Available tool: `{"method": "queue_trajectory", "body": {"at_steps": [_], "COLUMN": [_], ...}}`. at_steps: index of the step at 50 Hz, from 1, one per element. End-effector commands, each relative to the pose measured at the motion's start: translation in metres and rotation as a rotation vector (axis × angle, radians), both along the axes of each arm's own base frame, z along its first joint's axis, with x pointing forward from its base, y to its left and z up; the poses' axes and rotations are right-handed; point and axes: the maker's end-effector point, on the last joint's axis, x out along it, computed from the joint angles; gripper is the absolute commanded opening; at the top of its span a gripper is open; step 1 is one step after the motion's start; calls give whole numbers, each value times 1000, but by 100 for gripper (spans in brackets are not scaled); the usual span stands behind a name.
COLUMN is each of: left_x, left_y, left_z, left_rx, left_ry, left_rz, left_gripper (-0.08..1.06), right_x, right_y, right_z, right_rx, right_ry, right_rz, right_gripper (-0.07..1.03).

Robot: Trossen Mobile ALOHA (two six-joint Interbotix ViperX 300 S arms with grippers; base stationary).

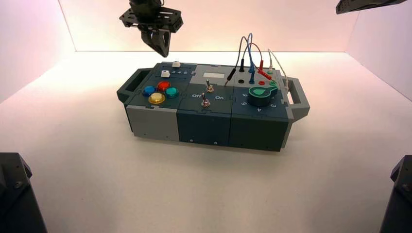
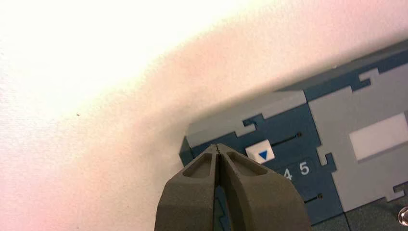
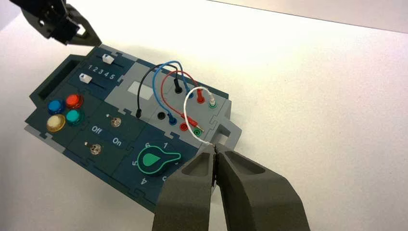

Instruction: Move the top slider to position 4.

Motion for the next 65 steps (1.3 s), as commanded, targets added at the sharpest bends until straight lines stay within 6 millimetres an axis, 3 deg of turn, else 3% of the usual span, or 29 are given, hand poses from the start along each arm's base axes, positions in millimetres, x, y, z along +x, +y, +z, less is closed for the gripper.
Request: {"method": "queue_trajectory", "body": {"at_steps": [1,28,65], "left_x": [-1,-7,-8], "left_y": [-6,-25,-35], "left_z": [15,13,11], "left_rx": [-15,-21,-19], "left_ry": [-32,-24,-18], "left_rz": [-13,-49,-72], "left_gripper": [-3,-3,-3], "right_x": [4,4,4], "right_y": [1,1,1], "right_z": [9,10,10], "right_rx": [11,12,12], "right_ry": [-19,-22,-22], "right_rz": [-4,-4,-4], "right_gripper": [-2,-2,-2]}}
